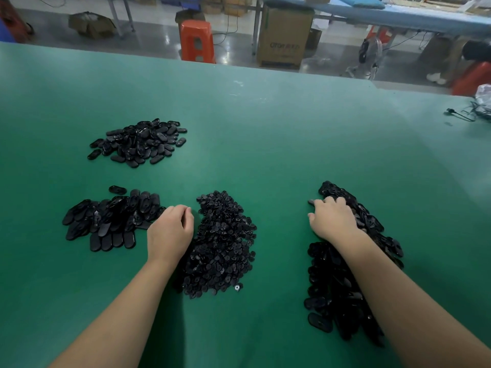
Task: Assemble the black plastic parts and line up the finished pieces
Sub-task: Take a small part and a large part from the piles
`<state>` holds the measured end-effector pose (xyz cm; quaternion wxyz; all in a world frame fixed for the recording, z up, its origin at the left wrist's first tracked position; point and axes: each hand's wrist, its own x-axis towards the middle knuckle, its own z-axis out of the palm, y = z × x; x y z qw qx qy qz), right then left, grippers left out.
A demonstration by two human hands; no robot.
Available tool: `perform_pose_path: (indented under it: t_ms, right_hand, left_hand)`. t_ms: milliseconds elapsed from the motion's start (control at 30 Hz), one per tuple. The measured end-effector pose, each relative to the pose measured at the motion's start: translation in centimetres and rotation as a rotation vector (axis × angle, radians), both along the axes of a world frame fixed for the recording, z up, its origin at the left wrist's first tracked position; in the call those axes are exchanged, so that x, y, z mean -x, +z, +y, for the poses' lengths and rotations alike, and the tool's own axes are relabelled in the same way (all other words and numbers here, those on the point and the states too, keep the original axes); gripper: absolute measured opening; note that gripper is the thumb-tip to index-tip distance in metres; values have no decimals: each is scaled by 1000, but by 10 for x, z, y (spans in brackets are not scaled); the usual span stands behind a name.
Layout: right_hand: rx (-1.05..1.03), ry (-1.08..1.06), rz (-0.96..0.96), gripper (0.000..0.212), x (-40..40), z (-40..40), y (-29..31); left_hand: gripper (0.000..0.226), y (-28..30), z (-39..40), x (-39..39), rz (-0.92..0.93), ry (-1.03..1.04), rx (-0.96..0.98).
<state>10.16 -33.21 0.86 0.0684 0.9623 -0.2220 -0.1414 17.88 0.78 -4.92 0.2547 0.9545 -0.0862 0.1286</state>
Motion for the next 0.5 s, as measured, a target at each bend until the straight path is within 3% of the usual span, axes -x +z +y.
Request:
perform_pose_path:
  t_ms: [300, 500]
  right_hand:
    - [-19, 221, -92, 38, 7, 32, -9]
    - [-115, 187, -113, 25, 13, 31, 1]
  left_hand:
    - [25, 1, 0, 1, -3, -7, -14]
    - [25, 1, 0, 2, -3, -14, -13]
